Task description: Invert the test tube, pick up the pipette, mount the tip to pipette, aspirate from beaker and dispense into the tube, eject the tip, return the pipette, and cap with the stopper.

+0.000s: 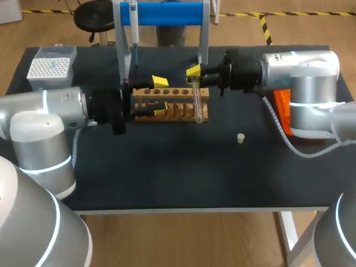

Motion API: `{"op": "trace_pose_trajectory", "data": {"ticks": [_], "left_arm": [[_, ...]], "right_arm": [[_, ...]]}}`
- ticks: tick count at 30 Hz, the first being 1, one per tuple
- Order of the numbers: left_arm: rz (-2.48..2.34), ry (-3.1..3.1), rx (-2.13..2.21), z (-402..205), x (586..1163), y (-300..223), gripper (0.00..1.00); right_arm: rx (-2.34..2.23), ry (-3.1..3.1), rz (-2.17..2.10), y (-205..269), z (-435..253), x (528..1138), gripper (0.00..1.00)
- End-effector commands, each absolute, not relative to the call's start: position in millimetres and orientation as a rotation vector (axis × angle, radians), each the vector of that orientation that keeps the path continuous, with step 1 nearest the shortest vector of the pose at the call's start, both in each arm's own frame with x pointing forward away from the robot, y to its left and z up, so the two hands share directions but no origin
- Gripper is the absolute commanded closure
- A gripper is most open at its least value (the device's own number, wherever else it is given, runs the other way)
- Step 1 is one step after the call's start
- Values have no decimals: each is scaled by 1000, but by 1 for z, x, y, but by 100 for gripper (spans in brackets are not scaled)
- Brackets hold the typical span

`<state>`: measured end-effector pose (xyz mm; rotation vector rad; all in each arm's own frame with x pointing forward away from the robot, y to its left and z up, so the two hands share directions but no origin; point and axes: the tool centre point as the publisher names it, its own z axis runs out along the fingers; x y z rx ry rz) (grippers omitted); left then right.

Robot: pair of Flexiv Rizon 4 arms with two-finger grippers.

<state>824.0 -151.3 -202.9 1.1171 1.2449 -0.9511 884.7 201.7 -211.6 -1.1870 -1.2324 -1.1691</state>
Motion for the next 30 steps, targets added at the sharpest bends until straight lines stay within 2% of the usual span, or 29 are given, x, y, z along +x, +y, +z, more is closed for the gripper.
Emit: {"op": "trace_pose_trajectory", "data": {"ticks": [1,10,18,30], "left_arm": [[-965,1208,1096,-203,809,-160,0],[-1024,1218,1127,-202,787,-191,0],[-1071,1266,1146,-209,793,-217,0],[-1091,1257,1155,-206,804,-228,0]], "right_arm": [[-1188,-1234,-1169,201,-211,885,100],[-1188,-1234,-1169,201,-211,885,100],[-1188,-1234,-1169,201,-211,885,100],[-1188,-1234,-1169,201,-211,885,100]]}}
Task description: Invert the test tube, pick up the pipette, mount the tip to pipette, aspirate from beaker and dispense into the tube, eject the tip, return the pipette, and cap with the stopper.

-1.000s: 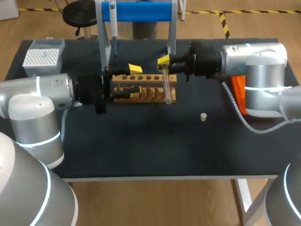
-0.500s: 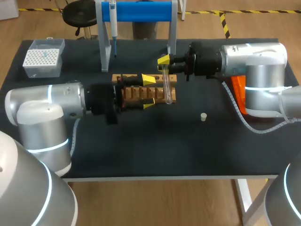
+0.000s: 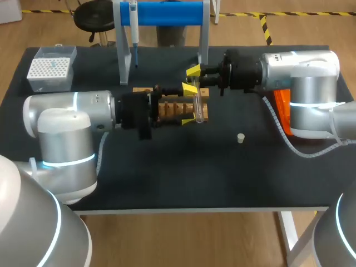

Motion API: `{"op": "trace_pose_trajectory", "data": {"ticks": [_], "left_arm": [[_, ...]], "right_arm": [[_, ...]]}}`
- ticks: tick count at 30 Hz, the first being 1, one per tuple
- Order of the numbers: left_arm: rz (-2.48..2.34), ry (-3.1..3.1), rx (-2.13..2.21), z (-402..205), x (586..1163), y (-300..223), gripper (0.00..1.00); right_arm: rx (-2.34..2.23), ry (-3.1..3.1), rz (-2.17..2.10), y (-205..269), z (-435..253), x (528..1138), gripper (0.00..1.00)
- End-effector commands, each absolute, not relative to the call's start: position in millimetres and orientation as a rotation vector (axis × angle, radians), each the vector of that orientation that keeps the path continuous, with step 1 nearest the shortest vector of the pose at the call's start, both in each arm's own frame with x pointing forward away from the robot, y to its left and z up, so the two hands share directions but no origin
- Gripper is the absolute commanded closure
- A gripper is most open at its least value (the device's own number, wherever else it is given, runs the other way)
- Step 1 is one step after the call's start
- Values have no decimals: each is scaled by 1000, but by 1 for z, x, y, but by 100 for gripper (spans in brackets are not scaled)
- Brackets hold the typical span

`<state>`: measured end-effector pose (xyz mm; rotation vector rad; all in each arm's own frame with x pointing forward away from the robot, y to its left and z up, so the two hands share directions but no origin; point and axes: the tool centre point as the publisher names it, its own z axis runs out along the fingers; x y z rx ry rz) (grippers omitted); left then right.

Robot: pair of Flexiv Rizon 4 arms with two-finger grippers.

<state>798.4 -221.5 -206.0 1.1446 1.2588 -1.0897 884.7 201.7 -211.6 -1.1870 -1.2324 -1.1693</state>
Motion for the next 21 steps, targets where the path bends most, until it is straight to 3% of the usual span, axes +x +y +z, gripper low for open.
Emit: {"op": "trace_pose_trajectory", "data": {"ticks": [1,14,19,21], "left_arm": [[-1098,1254,1158,-205,804,-228,0],[-1122,1243,1185,-203,797,-243,0],[-1129,1247,1191,-204,797,-246,12],[-1130,1249,1191,-204,797,-247,24]], "right_arm": [[-1188,-1234,-1169,201,-211,885,100],[-1188,-1234,-1169,201,-211,885,100],[-1188,-1234,-1169,201,-211,885,100],[-1188,-1234,-1169,201,-211,885,100]]}}
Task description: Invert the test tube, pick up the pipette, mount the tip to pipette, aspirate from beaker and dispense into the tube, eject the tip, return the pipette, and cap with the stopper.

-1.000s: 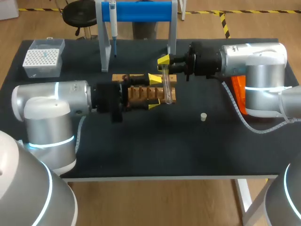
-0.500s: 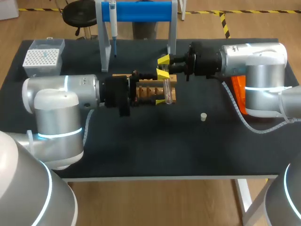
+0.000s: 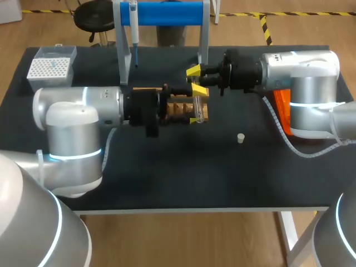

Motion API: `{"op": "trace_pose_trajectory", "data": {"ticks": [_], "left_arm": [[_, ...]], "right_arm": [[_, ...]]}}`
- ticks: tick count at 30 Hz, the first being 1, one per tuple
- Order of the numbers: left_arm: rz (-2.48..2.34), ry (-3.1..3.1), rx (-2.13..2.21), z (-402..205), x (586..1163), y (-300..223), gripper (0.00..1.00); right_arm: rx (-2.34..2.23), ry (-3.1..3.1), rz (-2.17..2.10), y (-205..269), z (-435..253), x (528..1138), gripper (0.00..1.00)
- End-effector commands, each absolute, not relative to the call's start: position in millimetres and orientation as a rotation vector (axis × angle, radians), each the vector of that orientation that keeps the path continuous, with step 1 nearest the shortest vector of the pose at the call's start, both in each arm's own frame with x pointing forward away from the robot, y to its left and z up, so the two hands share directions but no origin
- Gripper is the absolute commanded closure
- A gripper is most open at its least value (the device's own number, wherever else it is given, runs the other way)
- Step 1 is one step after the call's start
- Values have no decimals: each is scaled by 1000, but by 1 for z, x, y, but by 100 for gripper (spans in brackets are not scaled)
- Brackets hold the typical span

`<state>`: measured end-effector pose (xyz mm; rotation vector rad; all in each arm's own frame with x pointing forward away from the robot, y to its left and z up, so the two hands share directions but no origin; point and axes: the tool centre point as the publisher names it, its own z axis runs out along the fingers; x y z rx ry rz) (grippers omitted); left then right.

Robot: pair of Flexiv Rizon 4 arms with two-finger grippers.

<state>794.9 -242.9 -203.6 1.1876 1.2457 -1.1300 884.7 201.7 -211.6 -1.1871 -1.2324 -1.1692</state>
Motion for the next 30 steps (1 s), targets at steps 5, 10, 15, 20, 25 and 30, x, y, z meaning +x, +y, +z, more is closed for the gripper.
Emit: {"op": "trace_pose_trajectory", "data": {"ticks": [5,10,15,20,25,30], "left_arm": [[-1138,1253,1194,-204,798,-247,24],[-1144,1255,1195,-205,798,-247,32],[-1147,1253,1202,-205,798,-247,50],[-1148,1248,1208,-205,797,-247,53],[-1148,1247,1211,-205,796,-247,56],[-1150,1248,1204,-205,795,-247,77]], "right_arm": [[-1188,-1234,-1169,201,-211,885,100],[-1188,-1234,-1169,201,-211,885,100],[-1188,-1234,-1169,201,-211,885,100],[-1188,-1234,-1169,201,-211,885,100],[-1188,-1234,-1169,201,-211,885,100],[-1188,-1234,-1169,201,-211,885,100]]}}
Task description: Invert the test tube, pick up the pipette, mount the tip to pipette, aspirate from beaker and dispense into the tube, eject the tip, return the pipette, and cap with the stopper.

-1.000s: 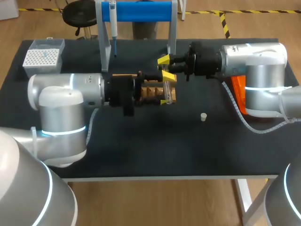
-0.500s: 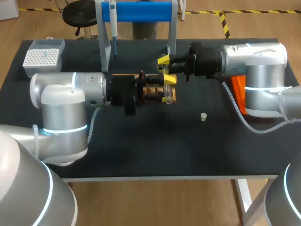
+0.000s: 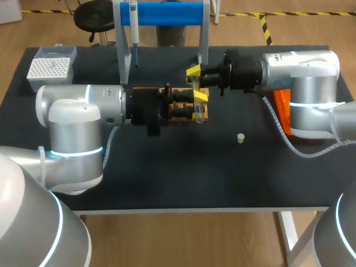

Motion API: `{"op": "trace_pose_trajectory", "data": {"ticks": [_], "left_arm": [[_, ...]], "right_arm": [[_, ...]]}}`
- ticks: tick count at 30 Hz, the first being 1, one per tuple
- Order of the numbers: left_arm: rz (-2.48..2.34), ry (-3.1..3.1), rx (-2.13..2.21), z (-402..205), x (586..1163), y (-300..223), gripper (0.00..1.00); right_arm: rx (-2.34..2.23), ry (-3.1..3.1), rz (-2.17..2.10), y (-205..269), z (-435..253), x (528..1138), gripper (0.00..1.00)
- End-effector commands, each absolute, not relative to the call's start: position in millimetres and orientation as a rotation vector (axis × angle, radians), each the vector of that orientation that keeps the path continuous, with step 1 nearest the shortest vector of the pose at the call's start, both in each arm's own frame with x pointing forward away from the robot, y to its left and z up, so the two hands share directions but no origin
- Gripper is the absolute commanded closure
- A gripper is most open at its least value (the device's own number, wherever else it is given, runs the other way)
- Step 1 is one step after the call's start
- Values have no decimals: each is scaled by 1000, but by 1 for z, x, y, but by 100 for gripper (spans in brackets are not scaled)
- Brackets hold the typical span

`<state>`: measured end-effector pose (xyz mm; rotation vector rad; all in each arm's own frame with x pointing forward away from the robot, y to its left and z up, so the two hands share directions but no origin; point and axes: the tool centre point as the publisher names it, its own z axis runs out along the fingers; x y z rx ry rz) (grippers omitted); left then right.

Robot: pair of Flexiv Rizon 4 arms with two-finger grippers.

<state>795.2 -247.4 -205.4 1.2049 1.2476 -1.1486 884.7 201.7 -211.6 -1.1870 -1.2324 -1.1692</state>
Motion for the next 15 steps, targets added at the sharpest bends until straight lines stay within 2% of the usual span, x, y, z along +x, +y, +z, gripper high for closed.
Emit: {"op": "trace_pose_trajectory", "data": {"ticks": [1,2,3,11,12,13,14,15], "left_arm": [[-1150,1248,1204,-205,795,-247,86],[-1147,1252,1201,-205,795,-246,96],[-1146,1253,1200,-205,795,-246,100],[-1149,1264,1185,-206,796,-245,100],[-1151,1263,1186,-206,796,-245,100],[-1151,1263,1186,-206,796,-245,100],[-1151,1263,1186,-206,796,-245,100],[-1151,1263,1186,-206,796,-245,100]], "right_arm": [[-1188,-1234,-1169,201,-211,885,100],[-1188,-1234,-1169,201,-211,885,100],[-1188,-1234,-1169,201,-211,885,100],[-1188,-1234,-1169,201,-211,885,100],[-1188,-1234,-1169,201,-211,885,94],[-1188,-1234,-1169,201,-211,885,69],[-1188,-1234,-1169,201,-211,885,4],[-1188,-1234,-1169,201,-211,885,0]]}}
